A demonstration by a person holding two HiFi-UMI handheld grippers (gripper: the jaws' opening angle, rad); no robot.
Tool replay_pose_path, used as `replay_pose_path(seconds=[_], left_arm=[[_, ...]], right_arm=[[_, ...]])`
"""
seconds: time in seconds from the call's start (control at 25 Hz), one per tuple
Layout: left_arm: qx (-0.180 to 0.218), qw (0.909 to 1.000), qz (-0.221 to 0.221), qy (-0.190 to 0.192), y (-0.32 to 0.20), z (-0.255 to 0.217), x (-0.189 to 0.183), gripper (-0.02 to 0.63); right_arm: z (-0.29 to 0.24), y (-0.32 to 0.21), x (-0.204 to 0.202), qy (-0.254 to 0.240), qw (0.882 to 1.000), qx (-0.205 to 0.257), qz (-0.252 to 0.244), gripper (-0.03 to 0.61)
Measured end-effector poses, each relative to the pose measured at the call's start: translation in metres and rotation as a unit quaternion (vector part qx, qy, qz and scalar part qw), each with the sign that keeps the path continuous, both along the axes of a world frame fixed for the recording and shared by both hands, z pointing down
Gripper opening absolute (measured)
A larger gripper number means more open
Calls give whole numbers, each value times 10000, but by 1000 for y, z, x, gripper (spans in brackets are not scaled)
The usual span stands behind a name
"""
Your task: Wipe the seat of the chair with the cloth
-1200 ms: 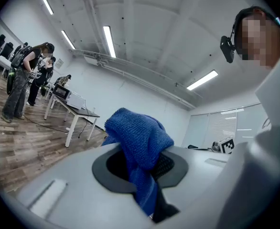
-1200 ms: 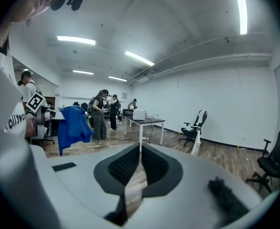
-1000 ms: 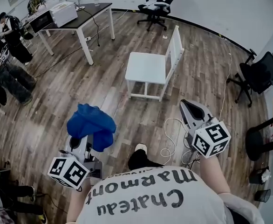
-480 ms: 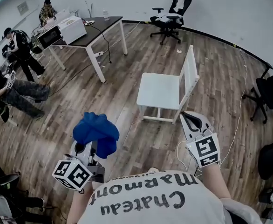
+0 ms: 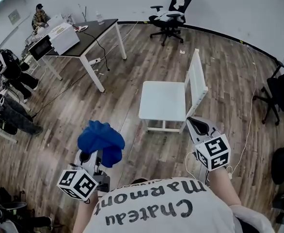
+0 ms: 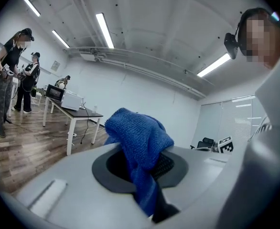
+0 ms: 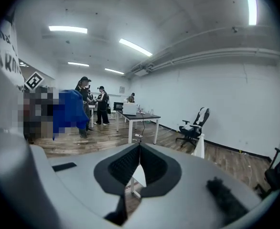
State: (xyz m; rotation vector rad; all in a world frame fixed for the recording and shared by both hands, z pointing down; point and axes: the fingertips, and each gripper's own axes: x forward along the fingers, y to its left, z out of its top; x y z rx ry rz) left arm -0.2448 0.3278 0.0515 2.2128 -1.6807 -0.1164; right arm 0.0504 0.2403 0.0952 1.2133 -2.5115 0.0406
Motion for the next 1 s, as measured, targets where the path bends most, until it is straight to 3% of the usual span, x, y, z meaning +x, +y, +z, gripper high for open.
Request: replay_pose_path(seconds=[0.32,0.52,0.72,1.0], left_arm=[[-134,9994,294,97,-67,9,-7,66],[28,9958,872,259,-148,10,5,66],[309,9905,1295,343,-237,-19,4,66],[357,9833,1761,287,-336,-32,-19,66]], right_arm=[[3,-47,-9,-114,9996,-100,235,15],[7,-82,9,99,9977,-140,654,15],[-11,-133,18,-76,9921,-143,1247,15],[-41,-220,-9,-427,9864,33,1588,15]])
